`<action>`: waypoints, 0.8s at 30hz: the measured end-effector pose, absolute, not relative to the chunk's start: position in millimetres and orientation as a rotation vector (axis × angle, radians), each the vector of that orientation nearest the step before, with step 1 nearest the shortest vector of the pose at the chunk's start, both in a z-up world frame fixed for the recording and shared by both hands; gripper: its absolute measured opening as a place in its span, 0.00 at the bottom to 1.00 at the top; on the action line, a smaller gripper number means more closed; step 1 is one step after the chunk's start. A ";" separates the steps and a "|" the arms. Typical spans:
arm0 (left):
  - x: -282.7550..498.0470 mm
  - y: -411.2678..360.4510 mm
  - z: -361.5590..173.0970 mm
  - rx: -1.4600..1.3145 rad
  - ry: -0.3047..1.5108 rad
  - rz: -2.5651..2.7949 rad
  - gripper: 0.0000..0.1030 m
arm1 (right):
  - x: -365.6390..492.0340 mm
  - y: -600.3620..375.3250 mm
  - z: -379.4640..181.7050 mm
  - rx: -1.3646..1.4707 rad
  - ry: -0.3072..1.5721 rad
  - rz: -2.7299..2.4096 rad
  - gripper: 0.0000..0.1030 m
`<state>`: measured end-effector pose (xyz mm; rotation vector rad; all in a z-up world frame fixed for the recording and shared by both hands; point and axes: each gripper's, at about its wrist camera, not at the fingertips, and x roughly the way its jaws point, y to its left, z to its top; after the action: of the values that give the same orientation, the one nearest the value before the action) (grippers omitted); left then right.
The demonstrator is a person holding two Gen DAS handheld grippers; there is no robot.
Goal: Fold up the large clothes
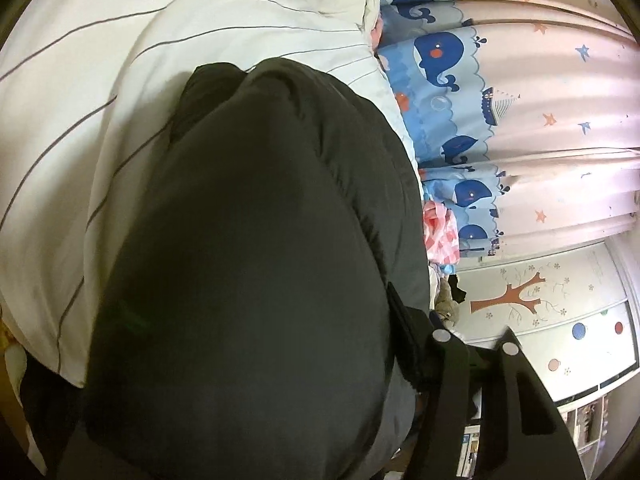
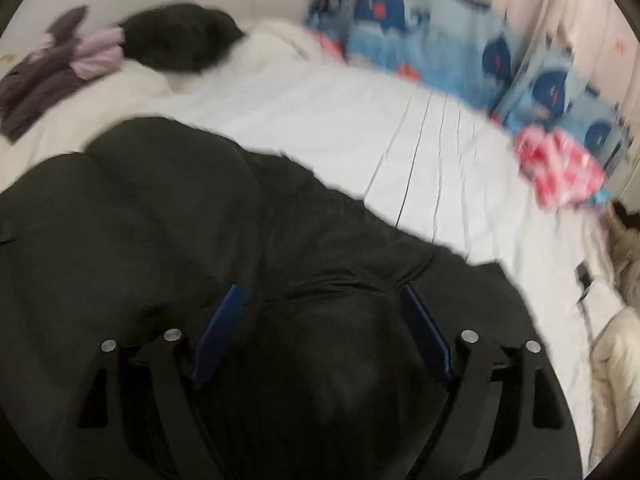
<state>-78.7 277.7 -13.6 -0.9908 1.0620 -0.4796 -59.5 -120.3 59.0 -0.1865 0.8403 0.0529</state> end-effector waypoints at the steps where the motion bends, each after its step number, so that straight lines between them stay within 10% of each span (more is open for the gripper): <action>1: -77.8 277.7 -15.5 -0.998 1.059 -0.478 0.56 | -65.0 -116.3 61.0 -0.210 0.843 0.061 0.81; 24: -92.7 151.3 110.5 -0.532 0.788 -0.661 0.55 | -103.9 -77.5 6.9 -0.170 0.901 0.084 0.84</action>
<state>-92.7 151.3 110.5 -0.5323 0.7881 -0.6613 -103.9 -77.5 6.9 -0.1698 0.9014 0.0836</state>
